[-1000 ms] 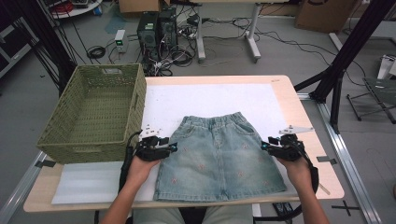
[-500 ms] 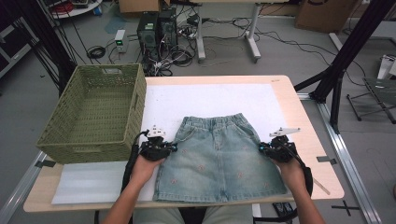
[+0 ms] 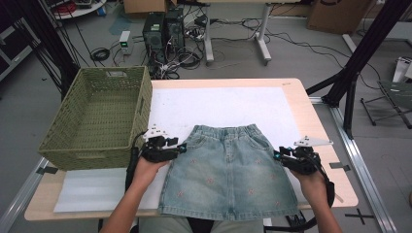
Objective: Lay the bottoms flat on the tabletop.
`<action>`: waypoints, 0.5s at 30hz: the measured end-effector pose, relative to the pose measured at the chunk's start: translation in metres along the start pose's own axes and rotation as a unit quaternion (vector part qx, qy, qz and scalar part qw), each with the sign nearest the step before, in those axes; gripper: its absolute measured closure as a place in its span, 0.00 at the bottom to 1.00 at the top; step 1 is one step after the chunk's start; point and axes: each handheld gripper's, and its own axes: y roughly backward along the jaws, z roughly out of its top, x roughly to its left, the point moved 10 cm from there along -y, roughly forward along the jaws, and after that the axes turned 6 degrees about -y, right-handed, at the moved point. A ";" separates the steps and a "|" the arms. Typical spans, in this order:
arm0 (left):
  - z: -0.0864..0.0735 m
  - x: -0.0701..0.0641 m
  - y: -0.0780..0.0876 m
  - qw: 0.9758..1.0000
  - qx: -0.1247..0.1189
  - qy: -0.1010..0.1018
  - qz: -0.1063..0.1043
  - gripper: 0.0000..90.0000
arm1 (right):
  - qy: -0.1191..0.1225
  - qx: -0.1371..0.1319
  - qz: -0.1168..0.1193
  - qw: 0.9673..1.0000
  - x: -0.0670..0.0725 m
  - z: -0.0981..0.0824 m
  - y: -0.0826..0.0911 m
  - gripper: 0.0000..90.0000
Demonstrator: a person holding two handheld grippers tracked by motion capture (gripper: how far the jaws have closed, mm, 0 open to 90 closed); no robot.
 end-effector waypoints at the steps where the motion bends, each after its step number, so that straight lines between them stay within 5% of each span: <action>1: 0.003 0.003 0.000 1.000 0.002 -0.006 0.004 0.53 | 0.001 -0.007 -0.001 1.000 -0.001 0.008 -0.001 0.68; 6: 0.013 0.015 -0.020 1.000 0.004 -0.005 0.008 0.48 | 0.009 -0.014 -0.007 1.000 -0.006 0.034 -0.018 0.57; 15: 0.015 0.015 -0.070 1.000 0.027 -0.005 -0.009 0.47 | 0.003 0.047 0.000 0.999 -0.010 0.051 -0.072 0.57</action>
